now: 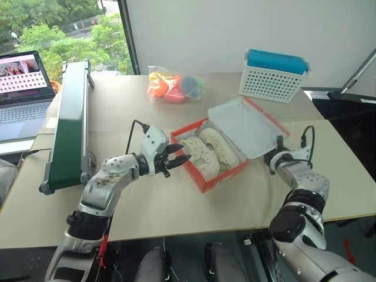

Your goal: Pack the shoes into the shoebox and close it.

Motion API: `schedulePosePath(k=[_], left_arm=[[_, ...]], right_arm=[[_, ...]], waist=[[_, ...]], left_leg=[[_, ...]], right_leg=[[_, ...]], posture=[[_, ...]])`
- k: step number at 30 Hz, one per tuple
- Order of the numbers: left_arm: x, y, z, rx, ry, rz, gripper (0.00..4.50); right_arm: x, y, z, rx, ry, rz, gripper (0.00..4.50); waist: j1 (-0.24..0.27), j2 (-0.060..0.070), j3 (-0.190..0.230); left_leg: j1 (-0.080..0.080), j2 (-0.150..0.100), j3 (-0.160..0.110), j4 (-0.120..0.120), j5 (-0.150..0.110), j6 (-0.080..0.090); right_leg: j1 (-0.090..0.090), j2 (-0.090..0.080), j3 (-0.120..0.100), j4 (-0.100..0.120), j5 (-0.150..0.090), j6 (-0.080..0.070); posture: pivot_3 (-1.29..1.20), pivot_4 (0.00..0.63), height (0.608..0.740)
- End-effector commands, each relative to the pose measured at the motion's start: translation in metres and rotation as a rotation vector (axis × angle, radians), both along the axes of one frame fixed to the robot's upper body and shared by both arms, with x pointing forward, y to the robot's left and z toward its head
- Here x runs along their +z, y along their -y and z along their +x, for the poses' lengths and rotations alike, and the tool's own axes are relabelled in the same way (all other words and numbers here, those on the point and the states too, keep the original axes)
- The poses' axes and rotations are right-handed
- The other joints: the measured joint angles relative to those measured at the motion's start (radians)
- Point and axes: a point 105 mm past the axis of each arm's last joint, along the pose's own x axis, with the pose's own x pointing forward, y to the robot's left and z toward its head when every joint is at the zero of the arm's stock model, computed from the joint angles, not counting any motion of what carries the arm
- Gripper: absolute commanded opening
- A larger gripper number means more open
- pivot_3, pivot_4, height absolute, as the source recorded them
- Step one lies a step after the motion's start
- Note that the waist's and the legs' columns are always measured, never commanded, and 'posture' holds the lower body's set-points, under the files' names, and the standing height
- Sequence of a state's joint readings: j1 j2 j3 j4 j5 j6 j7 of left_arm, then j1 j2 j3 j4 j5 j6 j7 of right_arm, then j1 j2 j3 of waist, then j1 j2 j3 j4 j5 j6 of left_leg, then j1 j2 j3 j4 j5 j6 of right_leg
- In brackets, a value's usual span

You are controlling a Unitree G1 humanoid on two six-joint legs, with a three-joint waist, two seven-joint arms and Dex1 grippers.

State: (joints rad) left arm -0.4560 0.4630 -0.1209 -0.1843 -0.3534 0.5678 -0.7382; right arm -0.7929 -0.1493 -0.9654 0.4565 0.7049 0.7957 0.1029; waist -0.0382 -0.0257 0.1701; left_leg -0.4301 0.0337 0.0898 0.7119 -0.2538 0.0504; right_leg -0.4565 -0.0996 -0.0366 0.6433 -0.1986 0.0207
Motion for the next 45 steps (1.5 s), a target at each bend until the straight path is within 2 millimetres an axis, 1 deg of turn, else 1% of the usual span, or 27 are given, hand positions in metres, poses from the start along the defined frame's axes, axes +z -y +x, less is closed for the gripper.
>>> schedulePosePath(k=[1,3,5,8,9,10,11,12,14,16,19,21,22,25,27,28,31,33,35,36,37,38,40,41,43,44,45], left_arm=[[0.020,0.001,-0.001,-0.012,0.084,-0.005,2.16],[0.021,0.000,-0.001,-0.005,0.086,-0.005,2.16],[0.022,0.000,0.000,0.001,0.089,-0.005,2.16],[0.024,-0.002,-0.001,0.008,0.090,-0.005,2.16],[0.025,-0.003,-0.001,0.010,0.090,-0.005,2.16],[0.025,-0.004,-0.001,0.012,0.090,-0.002,2.16],[0.025,-0.005,-0.002,0.013,0.090,0.001,2.16],[0.026,-0.006,-0.004,0.013,0.089,0.003,2.16],[0.027,-0.008,-0.005,0.020,0.089,0.009,2.16],[0.029,-0.012,-0.005,0.040,0.094,0.009,2.16],[0.029,-0.019,-0.004,0.073,0.097,0.014,2.16],[0.027,-0.022,-0.005,0.089,0.093,0.020,2.16],[0.026,-0.022,-0.005,0.093,0.093,0.021,2.16],[0.026,-0.024,-0.006,0.112,0.095,0.017,2.16],[0.025,-0.027,-0.007,0.132,0.093,0.019,2.16],[0.023,-0.027,-0.007,0.139,0.092,0.020,2.16],[0.020,-0.027,-0.007,0.154,0.087,0.016,2.16],[0.015,-0.028,-0.006,0.187,0.074,0.004,2.16],[0.013,-0.029,-0.004,0.211,0.076,0.002,2.16],[0.013,-0.034,0.001,0.270,0.079,-0.034,2.16],[0.014,-0.037,0.005,0.313,0.079,-0.061,2.16],[0.015,-0.045,0.010,0.385,0.101,-0.083,2.16],[0.016,-0.060,0.019,0.517,0.114,-0.133,2.16],[0.016,-0.066,0.022,0.564,0.114,-0.152,2.16],[0.012,-0.086,0.028,0.705,0.115,-0.165,2.16],[0.005,-0.099,0.033,0.799,0.108,-0.134,2.16],[0.001,-0.108,0.035,0.856,0.108,-0.122,2.16]], right_arm=[[0.085,-0.021,-0.021,0.119,0.401,-0.110,0.05],[0.112,-0.054,-0.042,0.288,0.549,-0.257,0.05],[0.123,-0.088,-0.064,0.465,0.644,-0.399,0.05],[0.120,-0.124,-0.091,0.692,0.712,-0.593,0.05],[0.118,-0.130,-0.095,0.737,0.717,-0.635,0.05],[0.109,-0.136,-0.091,0.775,0.668,-0.706,0.05],[0.097,-0.139,-0.081,0.791,0.596,-0.776,0.05],[0.083,-0.140,-0.068,0.789,0.508,-0.856,0.05],[0.063,-0.141,-0.046,0.779,0.381,-0.981,0.05],[0.054,-0.144,-0.034,0.777,0.334,-1.017,0.05],[0.042,-0.163,-0.027,0.838,0.318,-1.064,0.05],[0.024,-0.166,-0.017,0.854,0.223,-1.086,0.05],[0.017,-0.166,-0.014,0.859,0.191,-1.093,0.05],[-0.016,-0.161,-0.011,0.910,0.052,-1.222,0.05],[-0.037,-0.159,-0.014,0.955,-0.016,-1.304,0.05],[-0.043,-0.160,-0.017,0.978,-0.027,-1.338,0.05],[-0.053,-0.164,-0.022,1.027,-0.022,-1.424,0.05],[-0.051,-0.164,-0.019,0.998,-0.015,-1.425,0.05],[-0.045,-0.160,-0.013,0.955,-0.007,-1.422,0.05],[-0.029,-0.153,-0.007,0.877,0.030,-1.388,0.05],[-0.017,-0.147,-0.002,0.819,0.057,-1.362,0.05],[0.006,-0.133,0.002,0.724,0.108,-1.327,0.05],[0.043,-0.106,0.003,0.577,0.179,-1.272,0.05],[0.054,-0.096,0.001,0.531,0.199,-1.253,0.05],[0.076,-0.044,-0.001,0.336,0.150,-1.313,0.05],[0.082,-0.016,-0.004,0.243,0.099,-1.346,0.05],[0.085,0.006,-0.009,0.173,0.055,-1.372,0.05]], waist=[[0.001,0.001,0.000],[0.002,0.001,0.000],[0.002,0.001,0.001],[0.002,0.001,0.001],[0.003,0.001,0.001],[0.003,0.001,0.001],[0.003,0.001,0.001],[0.002,0.001,0.001],[0.003,0.001,0.000],[0.006,0.000,0.000],[0.010,0.000,0.001],[0.011,0.000,0.001],[0.012,0.000,0.001],[0.026,0.000,0.001],[0.025,-0.002,-0.001],[0.024,-0.003,-0.002],[0.025,-0.003,-0.003],[0.025,-0.003,-0.005],[0.024,-0.003,-0.005],[0.024,-0.003,-0.005],[0.024,-0.003,-0.005],[0.026,-0.003,-0.005],[0.036,-0.002,-0.005],[0.042,-0.002,-0.004],[0.049,-0.002,-0.004],[0.051,-0.002,-0.004],[0.053,-0.002,-0.004]], left_leg=[[0.000,0.000,0.000,0.000,0.000,0.000],[0.000,0.000,0.000,0.000,0.000,0.000],[0.000,0.000,0.000,0.000,0.000,0.000],[0.001,0.000,0.000,0.000,0.000,0.000],[0.001,0.000,0.000,0.000,0.000,0.000],[0.001,0.000,0.000,0.000,0.000,0.000],[0.001,0.000,0.000,0.000,0.000,0.000],[0.001,0.000,0.000,0.001,0.000,0.000],[0.002,0.000,0.000,0.001,0.000,0.000],[0.001,0.000,0.000,0.001,0.001,0.000],[0.000,0.000,0.000,0.000,0.001,-0.001],[0.000,0.000,0.001,0.000,0.001,-0.001],[0.000,0.000,0.001,0.001,0.001,-0.001],[0.000,0.000,0.001,0.001,0.000,0.000],[0.001,0.000,0.001,0.002,0.000,0.000],[0.003,0.000,0.001,0.002,0.000,0.000],[0.011,0.001,0.000,0.001,0.000,-0.001],[0.016,0.001,-0.001,0.000,0.000,-0.001],[0.017,0.001,-0.001,0.000,0.000,-0.001],[0.017,0.001,-0.001,0.000,0.000,-0.001],[0.017,0.001,-0.001,0.000,0.000,-0.001],[0.017,0.001,-0.001,0.000,0.000,-0.001],[0.016,0.001,-0.002,0.000,0.000,-0.001],[0.014,0.000,-0.002,0.000,0.000,0.000],[0.008,-0.001,-0.001,0.001,0.000,0.000],[0.005,-0.002,-0.001,0.001,0.000,0.000],[0.001,-0.003,0.000,0.001,0.000,0.000]], right_leg=[[0.000,0.000,0.000,0.000,0.000,0.000],[0.000,0.000,0.000,0.000,0.000,0.000],[0.000,0.000,0.000,0.000,0.000,0.000],[0.000,0.000,0.000,0.000,0.000,0.000],[0.000,0.000,0.000,0.000,0.000,0.000],[0.000,0.000,-0.001,0.000,0.000,0.000],[0.000,0.000,-0.001,0.000,0.000,0.000],[0.000,0.000,0.000,0.000,0.000,0.000],[0.001,0.000,0.000,0.000,0.000,0.000],[0.000,0.000,0.000,0.000,0.000,-0.001],[-0.001,0.000,-0.001,0.000,0.000,-0.001],[-0.002,0.000,0.000,0.000,0.000,-0.001],[-0.001,0.000,-0.001,0.000,0.000,-0.001],[-0.001,-0.001,-0.002,0.000,0.000,-0.001],[0.001,-0.001,-0.002,0.000,0.000,-0.001],[0.002,-0.001,-0.002,0.000,0.000,-0.001],[0.011,-0.001,-0.002,-0.001,0.000,-0.001],[0.017,-0.001,-0.003,-0.002,-0.001,-0.001],[0.017,-0.001,-0.003,-0.003,-0.001,-0.001],[0.018,-0.001,-0.003,-0.002,-0.001,-0.001],[0.018,-0.001,-0.003,-0.002,-0.001,-0.002],[0.017,-0.001,-0.003,-0.002,-0.001,-0.002],[0.017,-0.001,-0.004,-0.002,-0.001,-0.002],[0.016,-0.003,-0.004,-0.002,-0.001,-0.002],[0.010,-0.004,-0.005,-0.002,0.000,-0.001],[0.006,-0.005,-0.004,-0.001,0.000,-0.001],[0.001,-0.006,-0.004,0.000,0.001,0.000]], posture=[[0.00,0.150,0.699],[0.00,0.150,0.699],[0.00,0.150,0.699],[0.00,0.150,0.699],[0.00,0.150,0.699],[0.00,0.150,0.699],[0.00,0.150,0.699],[0.00,0.150,0.699],[0.00,0.150,0.699],[0.00,0.150,0.699],[0.00,0.150,0.699],[0.00,0.150,0.699],[0.00,0.150,0.699],[0.00,0.150,0.699],[0.00,0.150,0.699],[0.00,0.150,0.699],[0.00,0.150,0.699],[0.00,0.150,0.699],[0.00,0.150,0.699],[0.00,0.150,0.699],[0.00,0.150,0.699],[0.00,0.150,0.699],[0.00,0.150,0.699],[0.00,0.150,0.699],[0.00,0.150,0.699],[0.00,0.150,0.699],[0.00,0.150,0.699]])
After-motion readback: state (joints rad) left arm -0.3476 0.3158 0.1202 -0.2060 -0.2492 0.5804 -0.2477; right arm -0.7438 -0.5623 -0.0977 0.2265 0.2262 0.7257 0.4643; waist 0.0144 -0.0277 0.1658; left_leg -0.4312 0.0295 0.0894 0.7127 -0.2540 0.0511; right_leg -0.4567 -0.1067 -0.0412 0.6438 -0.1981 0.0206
